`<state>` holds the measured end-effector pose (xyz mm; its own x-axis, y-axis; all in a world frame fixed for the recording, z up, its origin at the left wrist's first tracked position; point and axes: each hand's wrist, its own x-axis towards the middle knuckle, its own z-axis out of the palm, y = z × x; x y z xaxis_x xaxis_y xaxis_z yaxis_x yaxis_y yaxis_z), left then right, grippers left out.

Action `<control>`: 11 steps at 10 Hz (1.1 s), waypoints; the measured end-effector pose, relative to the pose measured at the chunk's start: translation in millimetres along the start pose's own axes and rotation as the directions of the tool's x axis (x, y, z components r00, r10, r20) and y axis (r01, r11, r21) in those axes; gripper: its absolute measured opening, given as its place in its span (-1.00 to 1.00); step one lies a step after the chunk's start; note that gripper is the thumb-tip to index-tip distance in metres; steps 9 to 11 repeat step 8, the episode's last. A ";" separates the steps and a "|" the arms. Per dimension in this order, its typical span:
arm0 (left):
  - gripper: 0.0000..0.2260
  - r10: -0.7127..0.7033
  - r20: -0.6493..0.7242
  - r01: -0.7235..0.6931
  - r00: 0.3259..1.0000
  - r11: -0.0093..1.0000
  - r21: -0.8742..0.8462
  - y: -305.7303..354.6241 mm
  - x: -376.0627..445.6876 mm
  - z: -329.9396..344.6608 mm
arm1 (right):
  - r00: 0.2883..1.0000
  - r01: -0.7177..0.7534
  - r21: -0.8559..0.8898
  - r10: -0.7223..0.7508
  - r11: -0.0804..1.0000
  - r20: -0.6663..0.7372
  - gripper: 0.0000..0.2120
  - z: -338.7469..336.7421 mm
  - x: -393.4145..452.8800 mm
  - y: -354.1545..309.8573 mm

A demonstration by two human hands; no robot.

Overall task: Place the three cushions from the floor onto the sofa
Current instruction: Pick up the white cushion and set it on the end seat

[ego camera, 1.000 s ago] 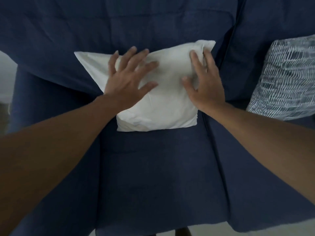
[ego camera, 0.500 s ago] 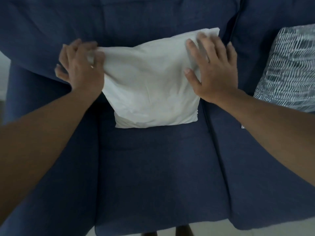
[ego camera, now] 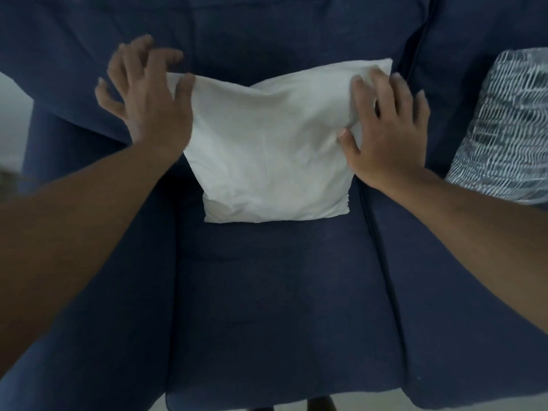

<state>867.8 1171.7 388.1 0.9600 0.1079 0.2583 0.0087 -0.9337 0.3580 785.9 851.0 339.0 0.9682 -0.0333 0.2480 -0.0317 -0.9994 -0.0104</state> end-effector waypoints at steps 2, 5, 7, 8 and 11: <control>-0.48 0.566 0.150 -0.583 0.811 0.805 0.109 22.8 -71.1 46.3 | 0.957 0.258 -0.014 -0.258 0.966 -0.134 -0.40 4.1 -4.4 -35.3; -0.37 0.379 0.442 -0.552 0.813 0.743 0.379 33.8 -35.9 51.4 | 0.971 0.125 -0.029 -0.117 0.992 0.206 -0.37 3.4 20.8 -10.2; -0.36 0.095 0.511 -0.422 0.854 0.702 0.574 2.4 -17.8 -4.6 | 0.935 -0.026 -0.068 0.048 0.997 0.353 -0.35 -35.2 21.4 28.1; -0.36 -0.027 0.467 -0.294 0.884 0.744 0.600 -8.7 -32.5 -39.8 | 0.888 -0.103 -0.117 0.145 0.988 0.437 -0.35 -66.9 5.1 44.7; -0.36 -0.027 0.467 -0.294 0.884 0.744 0.600 -8.7 -32.5 -39.8 | 0.888 -0.103 -0.117 0.145 0.988 0.437 -0.35 -66.9 5.1 44.7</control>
